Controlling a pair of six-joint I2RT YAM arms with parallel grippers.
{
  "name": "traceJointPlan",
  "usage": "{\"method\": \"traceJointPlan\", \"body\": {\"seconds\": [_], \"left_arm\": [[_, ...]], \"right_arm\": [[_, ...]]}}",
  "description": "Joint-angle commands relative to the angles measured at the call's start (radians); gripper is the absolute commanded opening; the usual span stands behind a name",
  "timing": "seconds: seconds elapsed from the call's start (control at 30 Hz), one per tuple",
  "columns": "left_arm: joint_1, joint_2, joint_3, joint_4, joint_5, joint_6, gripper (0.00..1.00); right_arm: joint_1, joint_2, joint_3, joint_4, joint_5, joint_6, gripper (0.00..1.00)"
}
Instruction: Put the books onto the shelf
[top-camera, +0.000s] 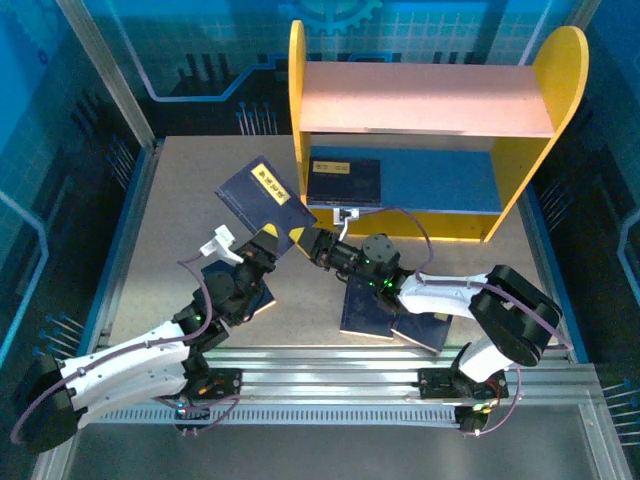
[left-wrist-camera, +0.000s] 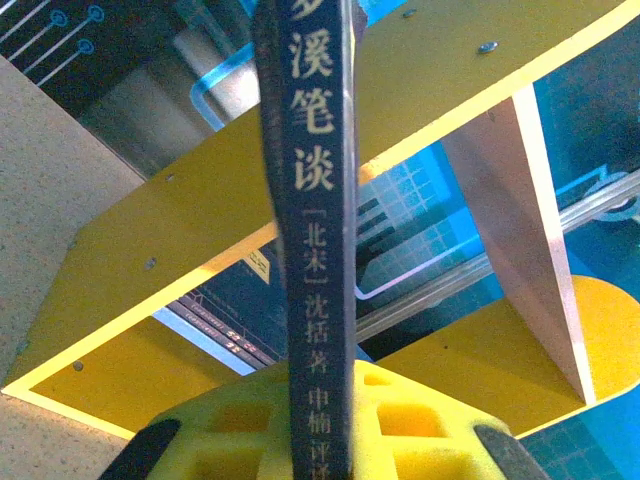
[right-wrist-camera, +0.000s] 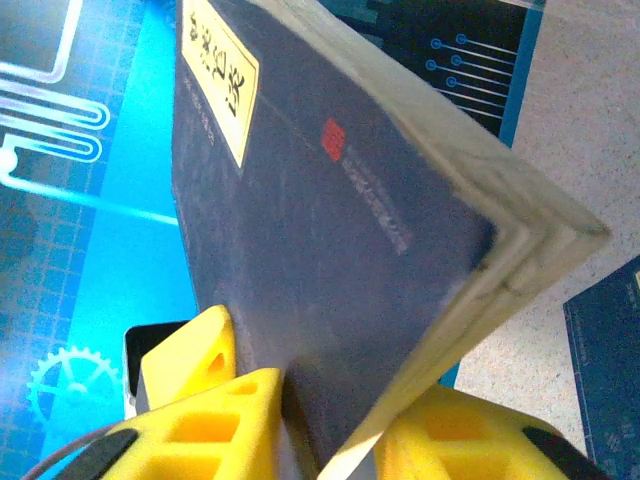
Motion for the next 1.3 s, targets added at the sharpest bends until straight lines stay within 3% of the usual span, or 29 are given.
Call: {"method": "traceJointPlan", "body": {"seconds": [0.0, 0.07, 0.17, 0.33, 0.43, 0.5, 0.63, 0.73, 0.9, 0.97, 1.1, 1.27], "left_arm": [[-0.013, -0.015, 0.001, 0.046, -0.021, 0.021, 0.0], [-0.013, -0.017, 0.001, 0.03, -0.03, 0.006, 0.0], [-0.013, -0.021, -0.003, 0.008, -0.05, -0.02, 0.09], [-0.013, -0.036, 0.014, -0.076, -0.076, -0.037, 0.46], [-0.009, -0.062, 0.101, -0.305, -0.084, -0.017, 0.59], [-0.001, -0.062, 0.231, -0.577, -0.09, 0.008, 0.62], [0.057, -0.061, 0.404, -0.906, -0.034, 0.043, 0.64], [0.165, -0.068, 0.474, -1.052, 0.119, 0.07, 0.67], [0.426, -0.001, 0.553, -1.171, 0.532, 0.182, 0.68], [0.488, 0.033, 0.57, -1.173, 0.676, 0.215, 0.67], [0.553, 0.092, 0.575, -1.116, 0.883, 0.247, 0.67], [0.561, 0.14, 0.574, -1.074, 0.971, 0.303, 0.68]], "right_arm": [[-0.012, 0.005, 0.034, 0.054, -0.001, -0.019, 0.21], [-0.016, -0.008, 0.035, 0.044, -0.006, -0.035, 0.16], [-0.023, -0.035, 0.034, 0.031, -0.009, -0.072, 0.1], [-0.044, -0.076, 0.032, -0.01, -0.042, -0.121, 0.09], [-0.074, -0.114, 0.022, -0.06, -0.08, -0.153, 0.09], [-0.096, -0.136, 0.02, -0.09, -0.125, -0.173, 0.09], [-0.139, -0.183, 0.026, -0.191, -0.218, -0.231, 0.08], [-0.18, -0.213, 0.026, -0.267, -0.29, -0.271, 0.09], [-0.247, -0.233, 0.043, -0.357, -0.418, -0.317, 0.09], [-0.267, -0.246, 0.061, -0.427, -0.467, -0.359, 0.08], [-0.299, -0.278, 0.089, -0.596, -0.541, -0.454, 0.09], [-0.343, -0.321, 0.115, -0.743, -0.632, -0.536, 0.09]]}}
